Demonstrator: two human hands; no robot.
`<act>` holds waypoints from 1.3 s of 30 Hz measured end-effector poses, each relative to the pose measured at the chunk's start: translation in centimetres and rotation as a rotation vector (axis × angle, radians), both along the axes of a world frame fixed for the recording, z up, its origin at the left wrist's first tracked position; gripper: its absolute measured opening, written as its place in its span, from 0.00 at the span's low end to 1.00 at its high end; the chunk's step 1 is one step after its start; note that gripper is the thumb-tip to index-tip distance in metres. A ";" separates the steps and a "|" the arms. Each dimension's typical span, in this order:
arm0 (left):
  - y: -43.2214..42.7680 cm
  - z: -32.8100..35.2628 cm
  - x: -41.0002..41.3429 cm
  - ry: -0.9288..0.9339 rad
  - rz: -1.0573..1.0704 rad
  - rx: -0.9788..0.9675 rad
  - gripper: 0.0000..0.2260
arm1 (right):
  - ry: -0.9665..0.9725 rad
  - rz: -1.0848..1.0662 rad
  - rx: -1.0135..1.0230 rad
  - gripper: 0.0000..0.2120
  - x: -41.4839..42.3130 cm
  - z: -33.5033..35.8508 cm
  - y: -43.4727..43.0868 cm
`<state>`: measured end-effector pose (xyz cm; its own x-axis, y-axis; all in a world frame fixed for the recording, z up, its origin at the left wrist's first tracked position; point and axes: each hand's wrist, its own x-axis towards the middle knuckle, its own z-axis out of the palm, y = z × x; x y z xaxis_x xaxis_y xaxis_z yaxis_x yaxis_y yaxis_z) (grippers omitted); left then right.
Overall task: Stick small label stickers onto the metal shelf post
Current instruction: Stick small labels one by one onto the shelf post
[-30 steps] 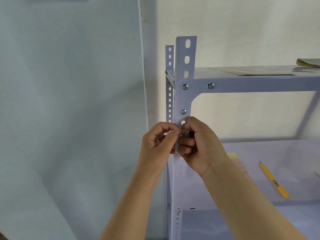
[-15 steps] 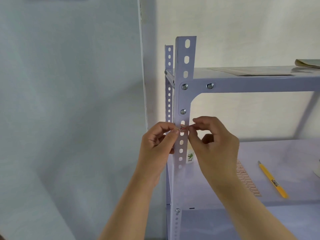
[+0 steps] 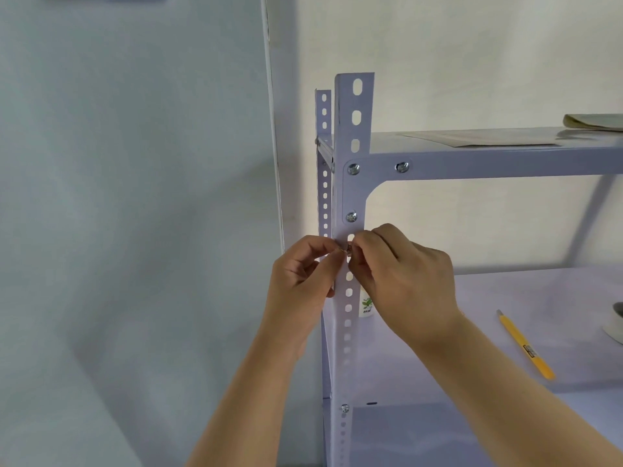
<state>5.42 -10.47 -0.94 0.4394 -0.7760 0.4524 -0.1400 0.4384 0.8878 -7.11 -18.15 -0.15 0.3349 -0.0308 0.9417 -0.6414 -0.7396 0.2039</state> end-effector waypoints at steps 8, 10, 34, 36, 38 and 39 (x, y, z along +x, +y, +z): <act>0.0 0.2 0.0 0.010 -0.003 0.021 0.11 | 0.018 0.016 0.039 0.11 0.7 0.0 -0.9; 0.0 0.2 0.0 0.009 -0.001 0.020 0.11 | 0.035 0.047 0.057 0.11 0.7 -0.2 -1.0; 0.4 0.5 -0.3 0.001 0.030 0.041 0.11 | -0.007 0.252 0.182 0.06 -0.3 -1.3 -0.5; 0.4 0.5 -0.3 0.000 0.036 0.045 0.11 | -0.002 0.256 0.195 0.08 -0.4 -1.4 -0.3; 0.4 0.5 -0.3 -0.006 0.045 0.050 0.10 | 0.004 0.261 0.212 0.09 -0.5 -1.5 -0.1; 0.5 0.5 -0.4 -0.011 0.048 0.050 0.10 | 0.008 0.259 0.220 0.09 -0.5 -1.5 0.0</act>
<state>5.07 -10.02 -0.44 0.4717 -0.7761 0.4185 -0.1698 0.3858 0.9068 -7.65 -18.19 -1.65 0.3652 -0.1458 0.9194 -0.4251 -0.9048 0.0254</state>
